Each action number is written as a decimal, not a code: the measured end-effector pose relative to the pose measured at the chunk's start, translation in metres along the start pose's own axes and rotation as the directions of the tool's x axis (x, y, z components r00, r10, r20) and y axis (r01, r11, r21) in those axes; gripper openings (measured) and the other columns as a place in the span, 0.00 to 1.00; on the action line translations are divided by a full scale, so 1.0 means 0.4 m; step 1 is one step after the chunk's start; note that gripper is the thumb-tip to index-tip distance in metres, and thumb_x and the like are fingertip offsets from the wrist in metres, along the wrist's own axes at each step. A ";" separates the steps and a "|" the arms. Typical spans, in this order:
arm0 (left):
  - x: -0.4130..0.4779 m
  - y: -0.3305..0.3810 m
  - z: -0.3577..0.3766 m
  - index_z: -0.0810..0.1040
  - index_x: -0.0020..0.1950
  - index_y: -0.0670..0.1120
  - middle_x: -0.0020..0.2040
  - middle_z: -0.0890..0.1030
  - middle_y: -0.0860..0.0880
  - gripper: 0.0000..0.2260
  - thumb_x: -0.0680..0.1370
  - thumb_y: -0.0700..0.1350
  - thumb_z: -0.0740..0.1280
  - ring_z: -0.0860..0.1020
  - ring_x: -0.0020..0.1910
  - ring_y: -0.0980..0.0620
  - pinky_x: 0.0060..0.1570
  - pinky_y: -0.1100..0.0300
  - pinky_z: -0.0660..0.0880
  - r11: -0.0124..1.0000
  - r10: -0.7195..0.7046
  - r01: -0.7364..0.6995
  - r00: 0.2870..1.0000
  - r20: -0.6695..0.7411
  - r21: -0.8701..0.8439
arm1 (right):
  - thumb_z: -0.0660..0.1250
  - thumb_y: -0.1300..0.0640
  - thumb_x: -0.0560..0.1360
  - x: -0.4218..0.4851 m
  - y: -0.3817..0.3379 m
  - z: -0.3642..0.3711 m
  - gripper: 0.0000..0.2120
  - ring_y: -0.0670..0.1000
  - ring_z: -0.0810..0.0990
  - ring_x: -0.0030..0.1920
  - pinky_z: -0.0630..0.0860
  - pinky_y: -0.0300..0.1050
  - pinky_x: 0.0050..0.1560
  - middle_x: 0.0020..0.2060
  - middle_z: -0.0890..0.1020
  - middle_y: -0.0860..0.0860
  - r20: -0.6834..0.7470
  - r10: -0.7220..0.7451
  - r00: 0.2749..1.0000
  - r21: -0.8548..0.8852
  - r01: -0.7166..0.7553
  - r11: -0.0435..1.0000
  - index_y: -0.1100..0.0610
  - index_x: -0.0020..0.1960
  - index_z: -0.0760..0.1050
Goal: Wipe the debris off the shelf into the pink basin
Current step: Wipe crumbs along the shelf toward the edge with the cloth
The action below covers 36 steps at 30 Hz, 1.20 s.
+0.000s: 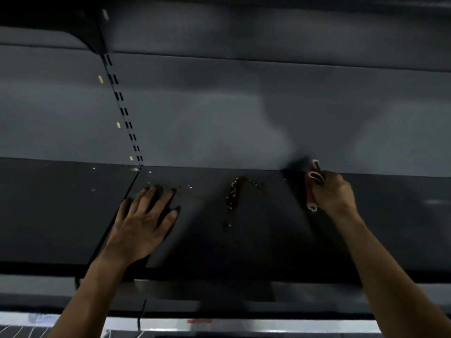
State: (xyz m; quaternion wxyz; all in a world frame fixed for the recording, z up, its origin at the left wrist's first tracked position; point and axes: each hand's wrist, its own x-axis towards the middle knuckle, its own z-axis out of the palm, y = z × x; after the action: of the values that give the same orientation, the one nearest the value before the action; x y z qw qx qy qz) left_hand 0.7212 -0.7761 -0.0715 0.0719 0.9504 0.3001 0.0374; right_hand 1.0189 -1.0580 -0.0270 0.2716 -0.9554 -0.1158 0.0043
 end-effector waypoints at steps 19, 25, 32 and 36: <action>0.000 0.021 0.002 0.47 0.78 0.65 0.80 0.51 0.52 0.33 0.73 0.71 0.36 0.47 0.79 0.51 0.76 0.48 0.45 0.998 -0.057 0.058 0.998 -0.031 0.015 | 0.61 0.47 0.80 -0.024 -0.166 0.081 0.11 0.51 0.77 0.37 0.70 0.39 0.40 0.43 0.78 0.54 0.101 -0.388 0.916 0.122 0.375 0.919 0.53 0.52 0.77; 0.007 0.036 0.002 0.42 0.77 0.65 0.80 0.48 0.51 0.33 0.72 0.69 0.33 0.43 0.79 0.50 0.75 0.45 0.43 0.998 -0.066 0.066 0.998 -0.001 0.021 | 0.61 0.47 0.79 0.046 -0.031 0.041 0.15 0.58 0.81 0.43 0.74 0.44 0.45 0.47 0.82 0.59 0.021 -0.226 0.974 -0.063 0.227 0.972 0.55 0.59 0.76; 0.008 0.039 0.000 0.41 0.78 0.62 0.80 0.46 0.49 0.35 0.71 0.67 0.30 0.41 0.79 0.49 0.75 0.41 0.42 0.998 -0.055 0.054 0.998 0.014 0.031 | 0.64 0.60 0.76 -0.026 -0.177 0.182 0.15 0.68 0.78 0.51 0.75 0.57 0.54 0.58 0.74 0.64 -0.012 -0.215 0.976 -0.082 0.214 0.973 0.59 0.62 0.76; 0.015 0.034 0.001 0.40 0.78 0.61 0.81 0.45 0.47 0.34 0.72 0.66 0.30 0.40 0.79 0.46 0.74 0.39 0.40 0.999 -0.044 0.042 0.998 0.048 0.034 | 0.61 0.48 0.80 -0.085 -0.286 0.250 0.14 0.63 0.79 0.52 0.76 0.54 0.57 0.58 0.77 0.57 0.040 -0.368 0.929 0.025 0.367 0.930 0.50 0.62 0.77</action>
State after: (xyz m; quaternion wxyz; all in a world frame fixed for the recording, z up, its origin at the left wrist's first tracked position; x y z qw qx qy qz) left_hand 0.7340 -0.7839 -0.0697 0.0641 0.9455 0.3192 0.0076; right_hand 0.9537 -0.9193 -0.0545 0.2731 -0.9141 -0.2986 -0.0245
